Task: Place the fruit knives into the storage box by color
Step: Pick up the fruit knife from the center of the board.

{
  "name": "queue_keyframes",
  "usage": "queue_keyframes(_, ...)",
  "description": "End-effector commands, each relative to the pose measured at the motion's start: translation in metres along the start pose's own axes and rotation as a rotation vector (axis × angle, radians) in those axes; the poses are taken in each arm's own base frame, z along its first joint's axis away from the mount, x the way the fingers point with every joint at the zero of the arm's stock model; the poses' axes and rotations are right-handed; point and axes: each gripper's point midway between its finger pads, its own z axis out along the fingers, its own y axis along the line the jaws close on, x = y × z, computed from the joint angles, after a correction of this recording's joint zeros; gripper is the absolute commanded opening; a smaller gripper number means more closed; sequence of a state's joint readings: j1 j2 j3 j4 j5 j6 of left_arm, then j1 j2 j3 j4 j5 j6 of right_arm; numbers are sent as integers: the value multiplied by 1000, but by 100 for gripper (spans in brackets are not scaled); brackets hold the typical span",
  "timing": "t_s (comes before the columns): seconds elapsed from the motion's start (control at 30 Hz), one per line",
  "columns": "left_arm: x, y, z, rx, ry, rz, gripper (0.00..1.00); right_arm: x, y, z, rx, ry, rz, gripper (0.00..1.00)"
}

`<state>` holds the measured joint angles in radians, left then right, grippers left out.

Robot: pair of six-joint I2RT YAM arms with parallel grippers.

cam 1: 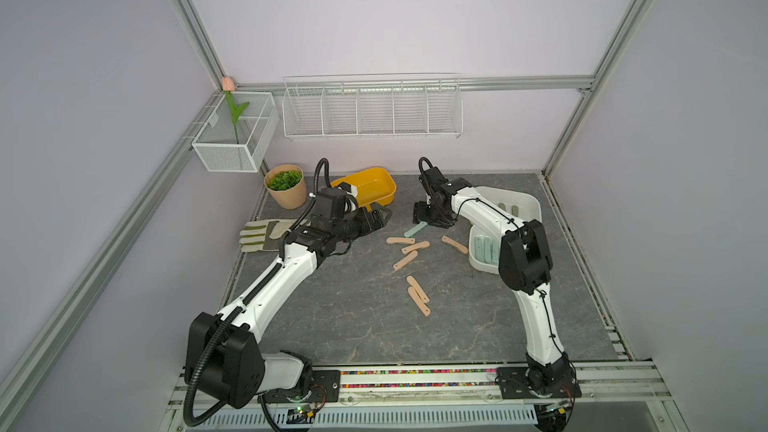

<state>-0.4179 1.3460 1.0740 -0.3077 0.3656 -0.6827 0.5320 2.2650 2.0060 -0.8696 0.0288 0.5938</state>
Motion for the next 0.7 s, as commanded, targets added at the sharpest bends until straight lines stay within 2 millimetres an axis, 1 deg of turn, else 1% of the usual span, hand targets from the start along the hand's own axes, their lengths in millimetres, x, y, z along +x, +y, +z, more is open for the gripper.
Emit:
queue_keyframes(0.0, 5, 3, -1, -1, 17, 9, 99, 5, -3, 8, 29, 28, 29, 77)
queue_keyframes(0.3, 6, 3, 2, 12, 20, 2, 99, 6, 13, 32, -21, 67, 31, 76)
queue_keyframes(0.67, 7, 4, 5, 14, 27, 0, 99, 7, 19, 56, -37, 104, 29, 75)
